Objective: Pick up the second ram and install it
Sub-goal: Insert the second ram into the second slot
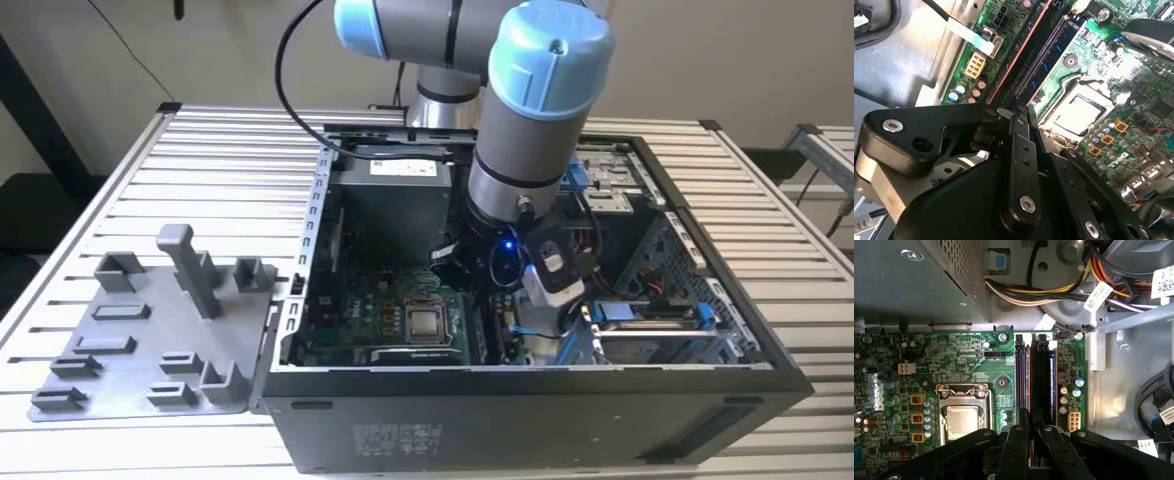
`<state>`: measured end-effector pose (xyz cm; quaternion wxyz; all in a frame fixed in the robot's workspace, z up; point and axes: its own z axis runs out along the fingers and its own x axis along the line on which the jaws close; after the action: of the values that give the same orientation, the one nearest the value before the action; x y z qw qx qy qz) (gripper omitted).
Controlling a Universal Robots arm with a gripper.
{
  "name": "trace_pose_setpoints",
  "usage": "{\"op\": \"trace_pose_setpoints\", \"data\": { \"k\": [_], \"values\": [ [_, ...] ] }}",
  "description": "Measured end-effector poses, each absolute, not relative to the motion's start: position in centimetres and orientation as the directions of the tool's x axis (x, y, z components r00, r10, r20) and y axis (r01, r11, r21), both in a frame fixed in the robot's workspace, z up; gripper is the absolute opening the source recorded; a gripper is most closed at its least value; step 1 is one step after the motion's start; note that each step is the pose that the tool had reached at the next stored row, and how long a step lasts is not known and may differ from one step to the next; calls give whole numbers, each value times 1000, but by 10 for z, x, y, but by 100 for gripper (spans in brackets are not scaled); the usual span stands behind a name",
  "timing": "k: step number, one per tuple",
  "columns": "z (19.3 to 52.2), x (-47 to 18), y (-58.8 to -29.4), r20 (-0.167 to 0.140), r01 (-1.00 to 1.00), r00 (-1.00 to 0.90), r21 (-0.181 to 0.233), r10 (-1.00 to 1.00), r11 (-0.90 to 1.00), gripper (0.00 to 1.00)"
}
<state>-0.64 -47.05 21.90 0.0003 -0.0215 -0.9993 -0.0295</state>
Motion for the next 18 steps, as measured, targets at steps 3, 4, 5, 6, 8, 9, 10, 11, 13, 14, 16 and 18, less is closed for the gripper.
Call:
{"op": "trace_pose_setpoints", "data": {
  "k": [3,4,5,6,8,9,10,11,13,14,16,18],
  "values": [
    [218,-6,-470,2,30,-1000,60,30,998,14],
    [217,-6,-470,2,28,-1000,59,28,998,14],
    [217,-6,-471,2,26,-1000,59,26,998,14],
    [217,-6,-471,2,23,-1000,59,23,998,14],
    [216,-6,-471,2,19,-1000,60,19,998,14],
    [215,-6,-470,2,19,-1000,60,19,998,14],
    [215,-6,-470,2,19,-1000,60,19,998,14],
    [214,-6,-470,2,19,-1000,60,19,998,14],
    [214,-6,-470,2,19,-1000,60,19,998,14],
    [214,-6,-470,2,19,-1000,60,19,998,14],
    [214,-6,-470,2,19,-1000,60,19,998,14],
    [214,-6,-471,2,19,-1000,59,19,998,15]
  ]
}}
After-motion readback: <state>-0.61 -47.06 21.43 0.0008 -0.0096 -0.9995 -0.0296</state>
